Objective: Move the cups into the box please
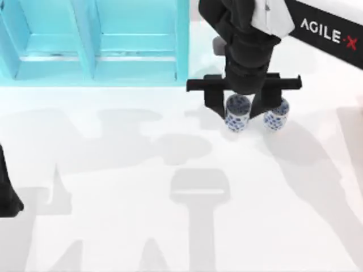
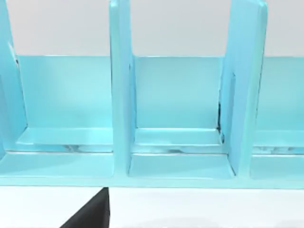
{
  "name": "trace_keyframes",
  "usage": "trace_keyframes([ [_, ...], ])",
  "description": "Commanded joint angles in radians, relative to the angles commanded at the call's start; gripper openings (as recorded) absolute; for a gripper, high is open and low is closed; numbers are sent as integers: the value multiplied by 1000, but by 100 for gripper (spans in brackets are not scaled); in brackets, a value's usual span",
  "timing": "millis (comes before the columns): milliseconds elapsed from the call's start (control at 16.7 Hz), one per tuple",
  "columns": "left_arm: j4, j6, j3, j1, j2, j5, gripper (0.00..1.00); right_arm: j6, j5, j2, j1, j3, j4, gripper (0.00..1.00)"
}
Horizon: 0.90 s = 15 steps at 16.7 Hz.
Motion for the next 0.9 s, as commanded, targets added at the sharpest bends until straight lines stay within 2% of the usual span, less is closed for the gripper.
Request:
trace_keyframes([
  [240,0,0,0,0,0,0,100,-76,-8,-117,-75,-35,-75,0],
  [660,0,0,0,0,0,0,100,-92,-9,-133,-89,-42,-79,0],
  [900,0,0,0,0,0,0,100,-227,-26,-218,-228,-120,-85,0],
])
